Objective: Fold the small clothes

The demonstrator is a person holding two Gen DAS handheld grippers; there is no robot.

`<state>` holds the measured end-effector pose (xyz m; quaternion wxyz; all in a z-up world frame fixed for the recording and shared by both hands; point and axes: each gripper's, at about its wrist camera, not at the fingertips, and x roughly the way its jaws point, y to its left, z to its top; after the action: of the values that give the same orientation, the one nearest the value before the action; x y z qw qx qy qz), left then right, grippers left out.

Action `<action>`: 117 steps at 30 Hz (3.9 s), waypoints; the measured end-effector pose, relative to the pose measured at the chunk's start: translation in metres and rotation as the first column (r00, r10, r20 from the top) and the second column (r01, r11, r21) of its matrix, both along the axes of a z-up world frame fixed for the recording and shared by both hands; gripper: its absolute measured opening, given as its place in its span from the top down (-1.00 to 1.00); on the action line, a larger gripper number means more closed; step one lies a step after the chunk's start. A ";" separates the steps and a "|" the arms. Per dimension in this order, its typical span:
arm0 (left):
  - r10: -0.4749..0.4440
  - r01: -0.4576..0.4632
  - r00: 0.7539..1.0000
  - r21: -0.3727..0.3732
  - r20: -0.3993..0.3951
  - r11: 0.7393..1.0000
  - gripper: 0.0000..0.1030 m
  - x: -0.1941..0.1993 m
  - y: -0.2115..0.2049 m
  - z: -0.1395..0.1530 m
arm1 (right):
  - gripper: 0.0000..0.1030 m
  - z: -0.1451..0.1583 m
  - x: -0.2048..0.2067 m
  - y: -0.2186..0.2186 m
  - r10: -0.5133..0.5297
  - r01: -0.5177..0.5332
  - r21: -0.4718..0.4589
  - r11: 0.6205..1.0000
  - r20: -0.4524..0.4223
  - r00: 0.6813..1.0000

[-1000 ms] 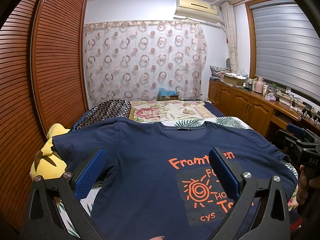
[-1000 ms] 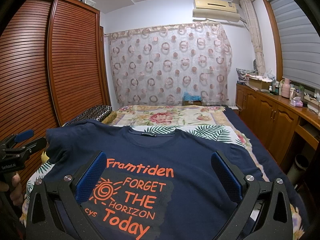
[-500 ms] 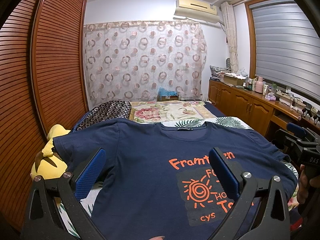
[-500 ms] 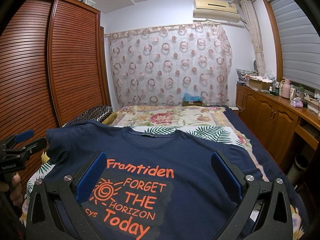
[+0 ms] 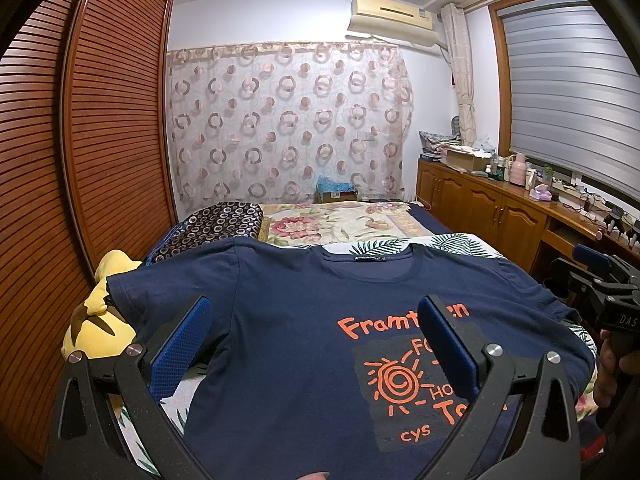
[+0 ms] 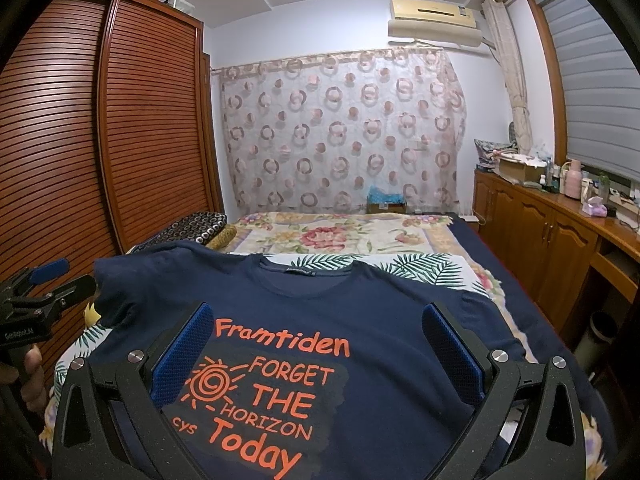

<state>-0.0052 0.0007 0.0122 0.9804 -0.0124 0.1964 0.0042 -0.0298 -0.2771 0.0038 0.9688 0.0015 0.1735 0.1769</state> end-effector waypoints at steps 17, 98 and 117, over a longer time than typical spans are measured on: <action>0.030 -0.029 0.996 0.011 -0.087 1.000 -1.00 0.016 0.046 -0.024 | -1.00 -0.011 0.016 0.015 0.064 -0.065 -0.030 0.997 -0.042 0.997; -0.235 0.235 0.968 -0.014 -0.093 0.972 0.95 0.096 0.053 0.023 | -1.00 -0.031 0.046 0.057 0.175 -0.191 -0.100 0.977 -0.147 0.973; -0.306 0.299 0.943 -0.070 -0.129 0.952 -0.52 0.079 0.027 0.013 | -1.00 -0.034 0.035 0.076 0.144 -0.158 -0.082 0.984 -0.155 0.977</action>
<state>0.0739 0.0280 0.0255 0.9528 -0.0059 0.2637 -0.1501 0.0049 -0.2007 -0.0297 0.9360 -0.0439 0.2529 0.2409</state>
